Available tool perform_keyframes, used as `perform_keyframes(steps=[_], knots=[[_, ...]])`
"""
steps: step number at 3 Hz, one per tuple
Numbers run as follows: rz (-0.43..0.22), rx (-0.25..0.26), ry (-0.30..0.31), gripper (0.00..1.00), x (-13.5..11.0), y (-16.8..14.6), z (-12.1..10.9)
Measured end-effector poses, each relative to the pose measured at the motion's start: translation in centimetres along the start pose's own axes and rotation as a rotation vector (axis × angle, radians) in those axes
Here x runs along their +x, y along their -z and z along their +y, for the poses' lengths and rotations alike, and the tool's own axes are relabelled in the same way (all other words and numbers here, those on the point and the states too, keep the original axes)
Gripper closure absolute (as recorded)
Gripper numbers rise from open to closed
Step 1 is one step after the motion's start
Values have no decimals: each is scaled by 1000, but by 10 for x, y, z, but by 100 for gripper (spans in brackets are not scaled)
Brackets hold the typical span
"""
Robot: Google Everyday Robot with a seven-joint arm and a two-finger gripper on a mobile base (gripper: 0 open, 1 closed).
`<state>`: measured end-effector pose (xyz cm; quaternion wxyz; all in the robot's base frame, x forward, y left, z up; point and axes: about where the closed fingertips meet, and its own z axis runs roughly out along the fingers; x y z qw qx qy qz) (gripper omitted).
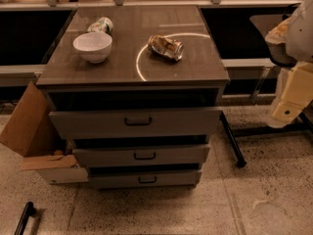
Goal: Open bottom drawer
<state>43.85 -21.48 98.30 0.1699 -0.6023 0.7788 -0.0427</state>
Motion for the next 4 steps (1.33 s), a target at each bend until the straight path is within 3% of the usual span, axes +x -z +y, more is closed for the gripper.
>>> perform_keyframes(steps=[1,2,4], knots=[[0,0,0,0,0,0,0],[-67,-22,49,0,-5,-18,10],[-310,-167,169,0,-34,-118,65]])
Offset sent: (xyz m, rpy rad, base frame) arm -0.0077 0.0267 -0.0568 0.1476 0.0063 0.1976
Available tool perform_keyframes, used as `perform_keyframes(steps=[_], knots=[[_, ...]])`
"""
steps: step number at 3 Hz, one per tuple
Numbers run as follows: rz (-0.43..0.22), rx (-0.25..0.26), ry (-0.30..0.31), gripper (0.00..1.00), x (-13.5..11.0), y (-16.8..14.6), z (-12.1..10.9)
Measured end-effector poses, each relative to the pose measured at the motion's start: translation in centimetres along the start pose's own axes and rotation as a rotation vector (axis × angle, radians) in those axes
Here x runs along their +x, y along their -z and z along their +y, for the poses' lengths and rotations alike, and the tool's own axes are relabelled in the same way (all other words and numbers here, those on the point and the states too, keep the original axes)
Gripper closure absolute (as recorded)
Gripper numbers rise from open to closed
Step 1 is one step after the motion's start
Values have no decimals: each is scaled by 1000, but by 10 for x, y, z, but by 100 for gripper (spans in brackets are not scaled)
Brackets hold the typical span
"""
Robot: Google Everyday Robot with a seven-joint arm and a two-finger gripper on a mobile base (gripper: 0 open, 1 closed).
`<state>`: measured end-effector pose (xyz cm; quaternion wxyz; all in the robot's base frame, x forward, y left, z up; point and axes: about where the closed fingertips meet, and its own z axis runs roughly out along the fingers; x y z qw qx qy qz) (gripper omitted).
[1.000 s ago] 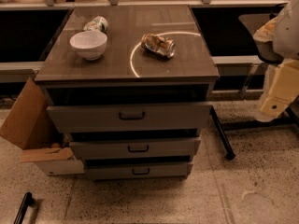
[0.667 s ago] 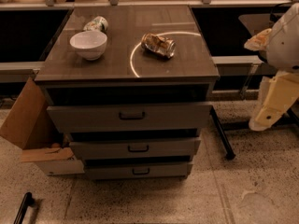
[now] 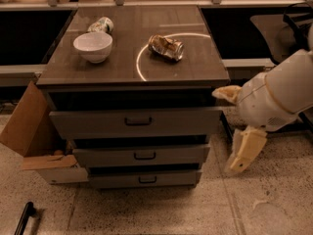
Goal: Open bottom drawer
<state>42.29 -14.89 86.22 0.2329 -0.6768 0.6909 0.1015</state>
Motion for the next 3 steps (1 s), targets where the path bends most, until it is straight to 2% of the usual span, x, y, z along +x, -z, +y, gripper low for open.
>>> perform_keyframes(steps=[1,2,3], knots=[[-111,-103,21,0,-1,-62,23],[-111,-103,21,0,-1,-62,23],[-90,-131,31,0,5,-92,29]])
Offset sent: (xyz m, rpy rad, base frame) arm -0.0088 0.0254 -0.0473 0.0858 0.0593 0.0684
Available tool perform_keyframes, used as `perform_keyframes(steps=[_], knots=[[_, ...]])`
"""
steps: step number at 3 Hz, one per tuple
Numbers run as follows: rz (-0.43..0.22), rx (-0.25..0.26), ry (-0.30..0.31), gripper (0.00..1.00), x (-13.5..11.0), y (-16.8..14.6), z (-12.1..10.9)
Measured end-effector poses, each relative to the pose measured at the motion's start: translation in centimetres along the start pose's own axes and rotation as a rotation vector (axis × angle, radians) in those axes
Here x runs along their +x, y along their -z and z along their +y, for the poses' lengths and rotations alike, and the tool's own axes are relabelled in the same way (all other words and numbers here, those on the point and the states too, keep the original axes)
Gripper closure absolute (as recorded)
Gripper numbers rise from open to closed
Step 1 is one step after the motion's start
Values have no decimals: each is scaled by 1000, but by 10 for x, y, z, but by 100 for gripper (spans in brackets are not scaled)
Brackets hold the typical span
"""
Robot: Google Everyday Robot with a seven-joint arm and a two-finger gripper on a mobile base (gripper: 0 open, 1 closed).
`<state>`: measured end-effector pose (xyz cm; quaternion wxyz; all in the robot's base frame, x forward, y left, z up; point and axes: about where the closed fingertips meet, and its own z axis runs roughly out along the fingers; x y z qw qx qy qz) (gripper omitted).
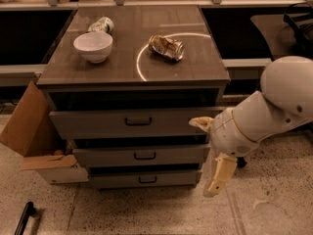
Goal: Open bottom drawer
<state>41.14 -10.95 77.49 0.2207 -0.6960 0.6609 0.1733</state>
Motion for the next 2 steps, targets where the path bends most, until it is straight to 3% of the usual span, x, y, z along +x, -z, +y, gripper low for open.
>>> perform_keyframes(steps=[2], knots=[[57,-83,28,0,51,-125,4]])
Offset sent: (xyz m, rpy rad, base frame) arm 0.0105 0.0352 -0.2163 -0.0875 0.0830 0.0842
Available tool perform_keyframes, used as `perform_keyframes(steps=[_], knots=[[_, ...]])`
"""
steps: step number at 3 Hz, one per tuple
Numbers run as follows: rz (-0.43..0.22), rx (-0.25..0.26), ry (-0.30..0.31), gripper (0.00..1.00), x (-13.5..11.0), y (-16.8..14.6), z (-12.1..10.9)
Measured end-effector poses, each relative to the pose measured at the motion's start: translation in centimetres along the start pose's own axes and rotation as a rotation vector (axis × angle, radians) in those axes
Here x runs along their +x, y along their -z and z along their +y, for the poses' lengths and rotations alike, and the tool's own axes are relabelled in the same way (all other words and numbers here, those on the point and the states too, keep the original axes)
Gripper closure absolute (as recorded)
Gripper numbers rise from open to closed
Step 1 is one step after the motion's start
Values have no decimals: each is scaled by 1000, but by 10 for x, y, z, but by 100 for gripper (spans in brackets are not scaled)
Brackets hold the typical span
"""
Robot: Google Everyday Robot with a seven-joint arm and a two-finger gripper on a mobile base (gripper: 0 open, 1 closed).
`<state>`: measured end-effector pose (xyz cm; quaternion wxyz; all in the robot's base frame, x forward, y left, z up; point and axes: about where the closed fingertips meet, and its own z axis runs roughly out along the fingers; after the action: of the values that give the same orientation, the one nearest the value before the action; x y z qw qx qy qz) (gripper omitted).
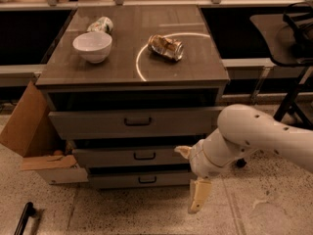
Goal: Open bottom drawer
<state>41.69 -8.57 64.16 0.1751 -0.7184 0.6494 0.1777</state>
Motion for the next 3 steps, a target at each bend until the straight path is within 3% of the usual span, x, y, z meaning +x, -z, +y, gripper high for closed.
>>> perform_keyframes(steps=[1,2,3], knots=[[1,-34,-4,0,14,-52,2],[-57,-83,-37,0,23,-110,11],[-59,-85,-37,0,25,-114,10]])
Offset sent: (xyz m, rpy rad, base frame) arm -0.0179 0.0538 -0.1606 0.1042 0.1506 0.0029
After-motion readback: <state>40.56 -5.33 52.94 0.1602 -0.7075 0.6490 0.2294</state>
